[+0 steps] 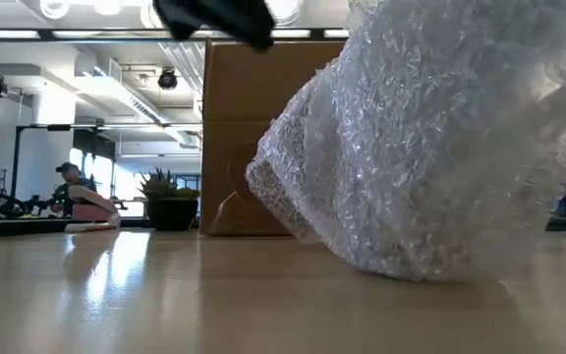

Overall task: Wrap mug
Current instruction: Wrap the gray mug with the bubble wrap

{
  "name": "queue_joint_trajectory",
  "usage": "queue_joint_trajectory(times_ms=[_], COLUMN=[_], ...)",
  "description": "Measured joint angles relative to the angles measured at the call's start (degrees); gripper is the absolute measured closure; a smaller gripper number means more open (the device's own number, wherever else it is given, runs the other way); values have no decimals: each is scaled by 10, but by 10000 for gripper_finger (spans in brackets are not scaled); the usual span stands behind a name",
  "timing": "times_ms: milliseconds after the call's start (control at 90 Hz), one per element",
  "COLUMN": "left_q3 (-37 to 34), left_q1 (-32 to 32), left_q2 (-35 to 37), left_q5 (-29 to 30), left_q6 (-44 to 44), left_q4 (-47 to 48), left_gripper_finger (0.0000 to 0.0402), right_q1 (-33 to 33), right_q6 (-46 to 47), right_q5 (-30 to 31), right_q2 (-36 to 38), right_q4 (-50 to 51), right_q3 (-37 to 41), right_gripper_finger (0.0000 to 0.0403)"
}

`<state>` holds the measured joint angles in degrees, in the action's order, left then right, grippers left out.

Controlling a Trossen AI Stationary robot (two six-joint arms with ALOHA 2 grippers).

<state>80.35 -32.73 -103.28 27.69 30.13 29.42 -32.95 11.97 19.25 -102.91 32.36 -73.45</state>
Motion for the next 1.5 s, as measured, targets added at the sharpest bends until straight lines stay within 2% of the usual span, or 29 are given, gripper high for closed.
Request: queue_joint_trajectory(times_ms=[78, 144, 444, 744, 1000, 1278, 1389, 1500], left_q3=[-19, -32, -70, -88, -104, -104, -105, -106], left_q1=[4, 9, 27, 61, 73, 81, 81, 81], left_q2=[0, 0, -5, -5, -28, -44, -44, -45], left_q5=[-24, -34, -77, -105, -102, -104, -106, -107], left_q6=[3, 3, -55, -65, -55, -37, -39, -41], left_q4=[-25, -49, -189, -271, -292, -315, -323, -330], left_gripper_finger=[381, 396, 400, 401, 401, 402, 402, 402], right_q1=[0, 0, 0, 0, 0, 0, 15, 40], right_q6=[0, 0, -1, -16, -27, -27, -51, -65], right_q5=[0, -1, -1, 3, 2, -2, 60, 41], right_q2=[0, 0, 0, 0, 3, 23, 35, 22], right_q4=[0, 1, 1, -1, 23, 237, 223, 163], right_q3=[-1, -3, -12, -12, -27, -159, -158, -128], right_gripper_finger=[403, 403, 403, 403, 403, 403, 403, 403])
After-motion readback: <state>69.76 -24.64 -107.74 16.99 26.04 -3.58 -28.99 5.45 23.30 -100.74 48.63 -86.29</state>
